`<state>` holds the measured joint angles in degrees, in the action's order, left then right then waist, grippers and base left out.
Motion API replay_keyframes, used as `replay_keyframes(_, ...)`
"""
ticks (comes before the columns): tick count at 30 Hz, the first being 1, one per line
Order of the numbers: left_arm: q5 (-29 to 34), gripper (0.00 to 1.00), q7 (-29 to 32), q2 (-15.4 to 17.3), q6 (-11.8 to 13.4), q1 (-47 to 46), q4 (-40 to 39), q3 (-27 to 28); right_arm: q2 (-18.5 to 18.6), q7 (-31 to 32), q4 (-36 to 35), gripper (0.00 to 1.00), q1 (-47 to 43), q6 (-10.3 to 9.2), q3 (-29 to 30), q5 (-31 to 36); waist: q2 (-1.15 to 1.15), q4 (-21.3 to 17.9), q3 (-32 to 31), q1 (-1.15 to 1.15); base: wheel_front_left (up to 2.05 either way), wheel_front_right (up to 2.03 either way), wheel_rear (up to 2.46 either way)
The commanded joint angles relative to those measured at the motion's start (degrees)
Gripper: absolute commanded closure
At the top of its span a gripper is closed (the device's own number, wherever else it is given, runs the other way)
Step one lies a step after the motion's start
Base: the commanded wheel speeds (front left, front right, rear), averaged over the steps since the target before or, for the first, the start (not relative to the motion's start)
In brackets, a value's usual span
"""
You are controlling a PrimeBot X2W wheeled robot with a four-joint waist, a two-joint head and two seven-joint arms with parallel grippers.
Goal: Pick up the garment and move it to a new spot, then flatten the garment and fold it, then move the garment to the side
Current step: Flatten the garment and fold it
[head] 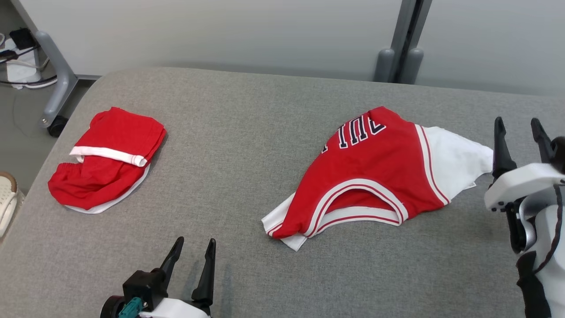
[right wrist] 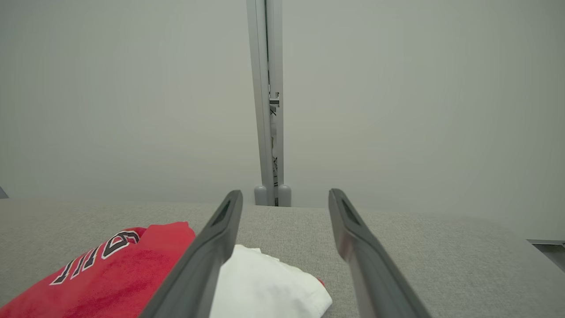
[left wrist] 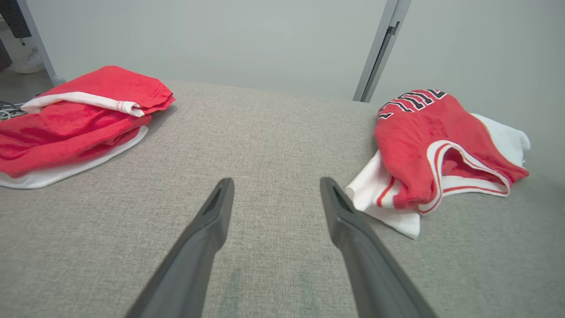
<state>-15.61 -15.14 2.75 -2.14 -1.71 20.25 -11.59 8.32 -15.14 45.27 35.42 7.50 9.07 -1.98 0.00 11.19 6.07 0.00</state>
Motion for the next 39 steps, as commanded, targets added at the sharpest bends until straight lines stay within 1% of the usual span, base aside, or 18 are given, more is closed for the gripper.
replay_keyframes(1, 0.5, 0.00, 0.0, 0.3, -0.1, -0.1, 0.1, 0.5, -0.6, 0.0, -1.2, 0.00, -1.8, -0.02, 0.6, 0.2, 0.00, -1.0, -0.8, 0.00, 0.00, 0.00, 0.00)
replay_keyframes(6, 0.9, 0.00, 0.0, 0.2, -0.3, 1.2, 0.3, 1.1, -2.9, 0.0, -5.9, 0.00, -9.2, -0.02, -0.5, -0.7, 0.00, -3.1, -2.8, 0.00, 0.00, 0.00, 0.00)
replay_keyframes(11, 0.9, 0.00, 0.0, 0.2, -0.5, 1.7, 0.2, 1.2, -4.7, 0.0, -9.2, 0.00, -15.6, -0.02, -4.9, -2.6, 0.00, -4.0, -4.1, 0.00, 0.00, 0.00, 0.00)
replay_keyframes(15, 0.8, 0.00, 0.0, 0.2, -0.8, 1.9, 0.4, 0.7, -5.2, 0.0, -11.3, 0.00, -19.0, -0.02, -10.5, -4.3, 0.00, -3.7, -4.5, 0.00, 0.00, 0.00, 0.00)
replay_keyframes(22, 0.3, 0.00, 0.0, 0.3, -0.3, 2.2, 0.2, 0.4, -5.2, 0.0, -13.6, 0.00, -20.2, -0.02, -24.2, -9.3, 0.00, -0.9, -3.7, 0.00, 0.00, 0.00, 0.00)
replay_keyframes(25, 0.2, 0.00, 0.0, 0.2, -0.3, 2.3, 0.5, 0.5, -5.2, 0.0, -12.8, 0.00, -19.3, -0.02, -29.8, -11.8, 0.00, 0.3, -3.4, 0.00, 0.00, 0.00, 0.00)
replay_keyframes(30, -0.2, 0.00, 0.0, 0.2, -0.3, 1.6, 0.6, 0.0, -5.2, 0.0, -9.6, 0.00, -17.2, -0.02, -36.7, -15.5, 0.00, 2.6, -2.3, 0.00, 0.00, 0.00, 0.00)
replay_keyframes(33, -0.7, 0.00, 0.0, 0.2, -0.3, 0.9, 0.3, -0.4, -5.2, 0.0, -6.6, 0.00, -15.4, -0.02, -39.2, -17.2, 0.00, 4.0, -1.4, 0.00, 0.00, 0.00, 0.00)
replay_keyframes(34, -0.7, 0.00, 0.0, 0.2, -0.3, 0.9, 0.3, -0.4, -5.2, 0.0, -6.6, 0.00, -15.4, -0.02, -39.2, -17.2, 0.00, 4.0, -1.4, 0.00, 0.00, 0.00, 0.00)
replay_keyframes(39, -1.2, 0.00, 0.0, 0.2, 0.1, 0.5, 0.0, -0.9, -5.2, 0.0, -1.3, 0.00, -12.9, -0.02, -40.5, -18.6, 0.00, 5.9, 0.3, 0.00, 0.00, 0.00, 0.00)
